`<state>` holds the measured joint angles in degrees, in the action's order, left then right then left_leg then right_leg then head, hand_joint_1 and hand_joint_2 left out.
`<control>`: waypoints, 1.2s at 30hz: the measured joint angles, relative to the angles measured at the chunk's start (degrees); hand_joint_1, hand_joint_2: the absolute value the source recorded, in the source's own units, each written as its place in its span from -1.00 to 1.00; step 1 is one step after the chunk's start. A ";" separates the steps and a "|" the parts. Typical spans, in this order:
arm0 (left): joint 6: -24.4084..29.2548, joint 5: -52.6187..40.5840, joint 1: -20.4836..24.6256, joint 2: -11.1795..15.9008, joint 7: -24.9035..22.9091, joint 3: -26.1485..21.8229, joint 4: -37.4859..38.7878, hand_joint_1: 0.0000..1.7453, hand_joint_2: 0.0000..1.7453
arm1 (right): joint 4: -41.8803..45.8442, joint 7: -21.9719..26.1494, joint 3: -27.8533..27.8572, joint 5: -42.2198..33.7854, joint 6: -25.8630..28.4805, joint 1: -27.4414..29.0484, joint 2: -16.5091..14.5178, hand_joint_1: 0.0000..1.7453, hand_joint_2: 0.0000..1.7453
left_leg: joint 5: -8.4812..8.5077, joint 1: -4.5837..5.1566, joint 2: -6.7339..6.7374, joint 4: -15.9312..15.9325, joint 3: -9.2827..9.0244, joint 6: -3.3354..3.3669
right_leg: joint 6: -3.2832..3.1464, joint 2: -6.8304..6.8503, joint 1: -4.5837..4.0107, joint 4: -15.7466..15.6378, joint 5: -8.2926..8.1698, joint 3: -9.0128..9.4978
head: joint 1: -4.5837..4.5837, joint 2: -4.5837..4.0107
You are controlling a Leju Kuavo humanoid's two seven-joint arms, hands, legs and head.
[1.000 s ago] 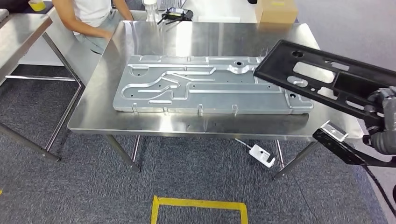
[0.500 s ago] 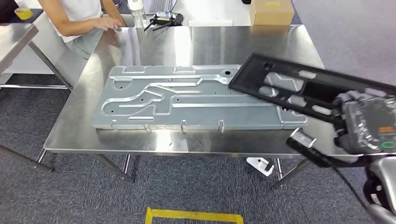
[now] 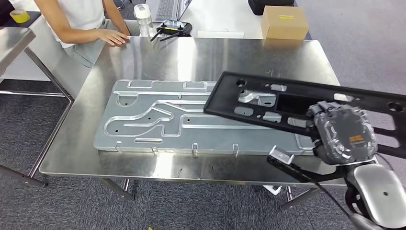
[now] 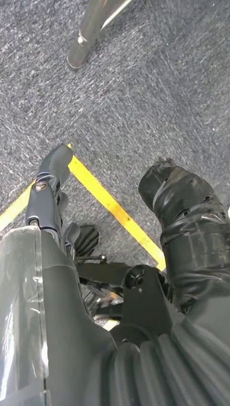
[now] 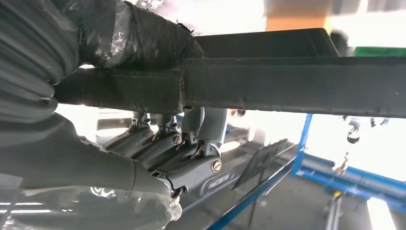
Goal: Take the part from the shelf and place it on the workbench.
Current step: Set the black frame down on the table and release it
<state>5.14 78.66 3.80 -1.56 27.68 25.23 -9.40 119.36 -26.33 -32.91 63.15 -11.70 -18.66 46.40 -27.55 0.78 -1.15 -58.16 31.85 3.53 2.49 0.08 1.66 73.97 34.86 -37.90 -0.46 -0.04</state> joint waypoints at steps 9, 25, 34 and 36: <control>-0.04 -0.68 -0.06 0.48 -0.34 0.54 0.02 -1.00 1.00 | -0.64 1.04 -4.48 0.81 -0.02 -1.54 -3.05 1.00 1.00 | -3.78 -0.23 -0.56 -1.70 -0.94 -2.40 | -1.57 -0.36 -0.22 -11.61 -9.13 0.00 | 0.29 0.00; -0.03 -0.61 0.10 1.30 -0.36 1.36 0.02 -1.00 1.00 | -2.07 1.52 -8.02 0.69 0.34 -2.72 -6.10 1.00 1.00 | -3.23 -0.36 -0.30 0.18 -2.26 -2.54 | -2.31 -0.47 -0.50 -12.41 -9.16 1.01 | 0.18 0.00; -0.50 -0.93 0.06 1.51 -0.20 1.41 0.02 -1.00 1.00 | -5.05 2.20 -9.54 -2.30 0.81 -4.73 -7.39 1.00 1.00 | -3.02 -0.39 -0.30 0.17 -2.29 -3.11 | -2.35 -0.40 -0.54 -12.87 -9.50 1.36 | 0.19 0.00; -0.90 -1.20 0.05 1.59 -0.23 1.43 0.02 -1.00 1.00 | -6.36 2.19 -9.54 -3.78 0.98 -5.74 -7.42 1.00 1.00 | -3.02 -0.39 -0.30 0.16 -2.29 -3.11 | -2.33 -0.40 -0.53 -12.95 -9.52 1.40 | 0.19 0.00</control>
<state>4.24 77.46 3.84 0.03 27.45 26.66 -9.38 113.00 -24.14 -42.45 59.37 -10.73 -24.41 38.98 -30.57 0.39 -1.44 -58.00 29.55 0.42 0.16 -0.33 1.12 61.02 25.34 -36.50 -0.27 -0.04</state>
